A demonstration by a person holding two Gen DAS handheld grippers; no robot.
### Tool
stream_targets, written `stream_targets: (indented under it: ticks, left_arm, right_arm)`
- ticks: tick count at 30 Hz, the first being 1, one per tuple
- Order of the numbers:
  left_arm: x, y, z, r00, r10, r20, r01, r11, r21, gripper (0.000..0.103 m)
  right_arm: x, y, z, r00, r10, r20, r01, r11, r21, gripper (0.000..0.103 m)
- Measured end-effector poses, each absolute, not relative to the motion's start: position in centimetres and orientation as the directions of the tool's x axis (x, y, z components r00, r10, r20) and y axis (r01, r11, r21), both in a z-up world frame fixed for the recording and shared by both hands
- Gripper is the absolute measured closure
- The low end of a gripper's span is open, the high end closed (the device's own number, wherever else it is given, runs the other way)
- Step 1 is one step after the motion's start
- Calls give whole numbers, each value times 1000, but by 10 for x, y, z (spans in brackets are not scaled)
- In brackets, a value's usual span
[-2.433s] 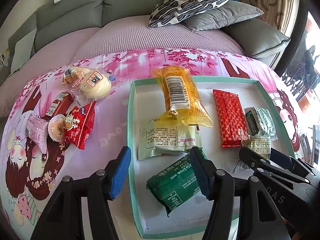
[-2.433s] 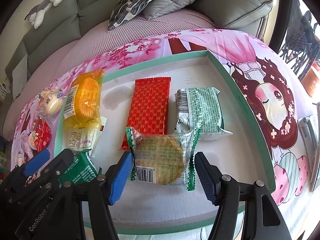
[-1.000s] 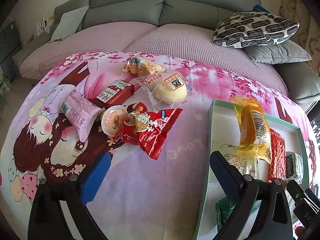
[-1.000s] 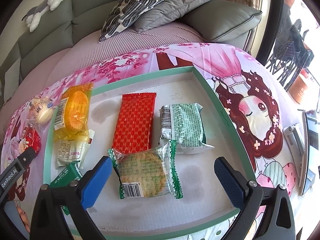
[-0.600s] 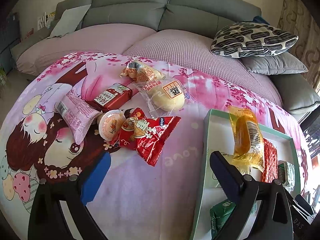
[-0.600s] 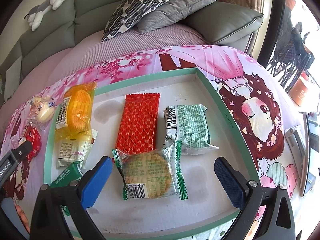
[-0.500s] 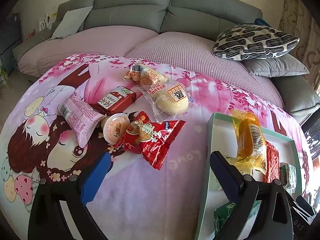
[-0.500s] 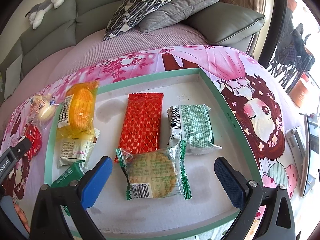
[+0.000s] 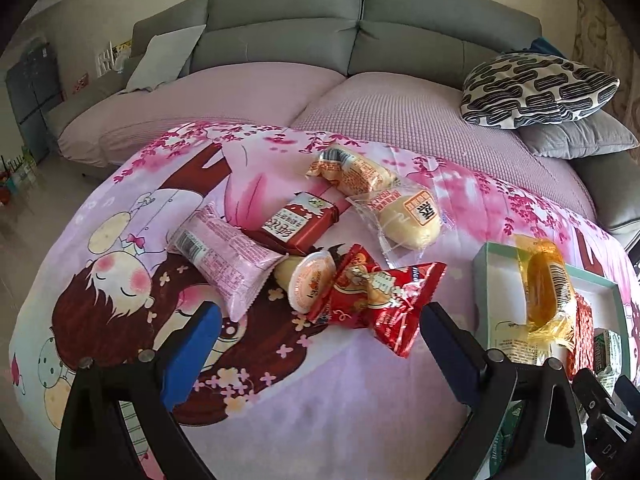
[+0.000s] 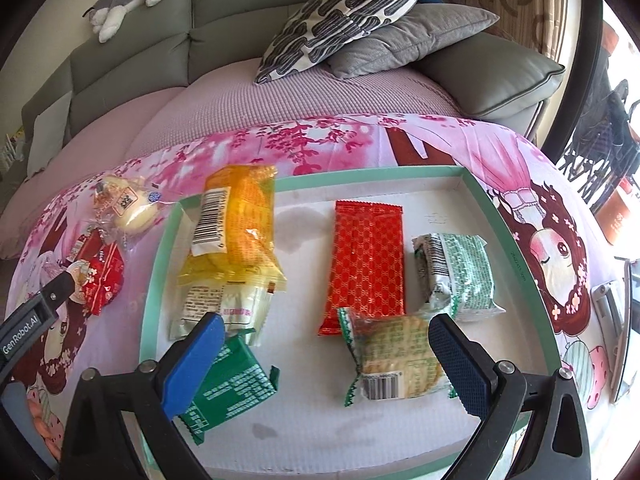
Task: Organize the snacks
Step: 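Withdraw both open tools from the box toward the snack pile, then grasp the red triangular nice packet with the right tool while the left tool grasps the pink barcode packet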
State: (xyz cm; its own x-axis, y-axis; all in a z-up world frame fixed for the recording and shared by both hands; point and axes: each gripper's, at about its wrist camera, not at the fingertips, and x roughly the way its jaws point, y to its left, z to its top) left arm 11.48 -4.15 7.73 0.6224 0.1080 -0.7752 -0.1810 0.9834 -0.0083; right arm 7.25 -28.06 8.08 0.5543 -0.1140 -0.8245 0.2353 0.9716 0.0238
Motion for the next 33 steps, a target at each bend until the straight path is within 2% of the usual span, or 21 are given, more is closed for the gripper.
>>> stream_targets:
  ticks: [17,24,33]
  left_arm:
    - [105,56,88,601,242,-762,-351,936,21,4]
    - [111,75,89,600,247,-761,-372,928,7,4]
    - [136,73,78,583,197,-789,-346,938,-22,4]
  right_arm:
    - [87,-171,83,621,49,-783,12,997,72,0]
    - [97,-138,84,627,134,-767,-83,991,105,0]
    - [120,-125,77,620,179,-764,-108,984,142,0]
